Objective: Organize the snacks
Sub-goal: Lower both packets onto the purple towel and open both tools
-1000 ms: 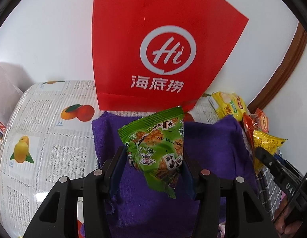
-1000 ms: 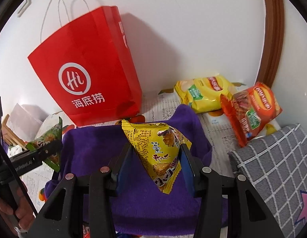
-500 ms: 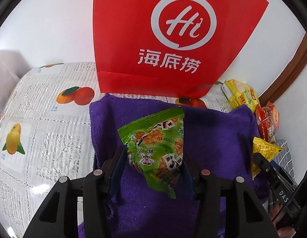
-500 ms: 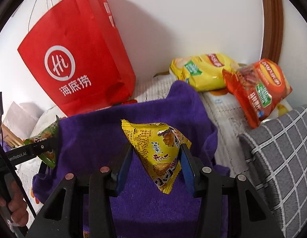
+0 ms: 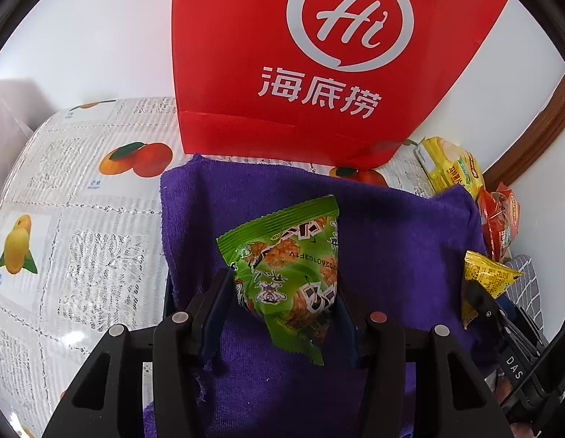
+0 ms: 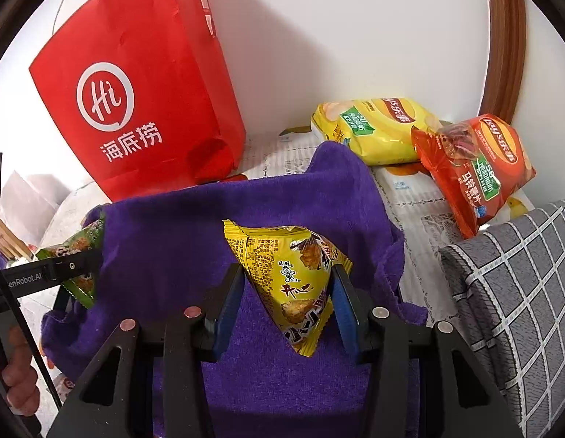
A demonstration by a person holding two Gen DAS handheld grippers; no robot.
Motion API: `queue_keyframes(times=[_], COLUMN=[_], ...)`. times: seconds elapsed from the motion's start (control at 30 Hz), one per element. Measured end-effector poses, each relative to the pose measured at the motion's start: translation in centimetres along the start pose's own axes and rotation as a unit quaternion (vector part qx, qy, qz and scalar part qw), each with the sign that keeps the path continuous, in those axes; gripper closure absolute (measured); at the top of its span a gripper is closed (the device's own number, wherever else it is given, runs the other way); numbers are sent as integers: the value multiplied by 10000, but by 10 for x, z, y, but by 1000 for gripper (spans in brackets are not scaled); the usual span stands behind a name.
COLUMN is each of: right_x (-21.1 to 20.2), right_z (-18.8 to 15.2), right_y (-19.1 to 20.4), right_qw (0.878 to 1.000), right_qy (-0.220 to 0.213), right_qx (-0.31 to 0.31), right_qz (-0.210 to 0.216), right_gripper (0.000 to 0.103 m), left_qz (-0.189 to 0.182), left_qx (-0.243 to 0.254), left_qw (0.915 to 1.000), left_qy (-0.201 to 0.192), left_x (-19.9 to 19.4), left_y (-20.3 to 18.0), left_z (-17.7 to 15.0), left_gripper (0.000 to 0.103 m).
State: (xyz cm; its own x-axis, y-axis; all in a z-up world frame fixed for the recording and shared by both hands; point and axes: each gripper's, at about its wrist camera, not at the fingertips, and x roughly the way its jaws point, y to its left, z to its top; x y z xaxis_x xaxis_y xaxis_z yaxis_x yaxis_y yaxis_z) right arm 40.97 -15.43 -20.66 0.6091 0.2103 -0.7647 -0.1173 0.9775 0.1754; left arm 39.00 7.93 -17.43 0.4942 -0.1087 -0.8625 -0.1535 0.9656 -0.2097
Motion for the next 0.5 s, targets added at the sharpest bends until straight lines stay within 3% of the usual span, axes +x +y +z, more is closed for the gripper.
queue_keyframes(times=[0.27, 0.4, 0.5], right_x=[0, -2, -7], right_z=[1, 3, 4], right_y=[-2, -3, -3], right_qw=[9999, 9997, 9992], right_qy=[17, 16, -92], right_qx=[69, 102, 156], right_qz=[86, 235, 363], right_gripper=[54, 36, 34], left_qz=[-71, -52, -46], left_qx=[16, 23, 30], left_qw=[9999, 9999, 9999], left_qy=[75, 117, 147], left_x=[3, 6, 7], left_y=[-1, -1, -1], left_z=[0, -1, -1], left_gripper=[53, 53, 53])
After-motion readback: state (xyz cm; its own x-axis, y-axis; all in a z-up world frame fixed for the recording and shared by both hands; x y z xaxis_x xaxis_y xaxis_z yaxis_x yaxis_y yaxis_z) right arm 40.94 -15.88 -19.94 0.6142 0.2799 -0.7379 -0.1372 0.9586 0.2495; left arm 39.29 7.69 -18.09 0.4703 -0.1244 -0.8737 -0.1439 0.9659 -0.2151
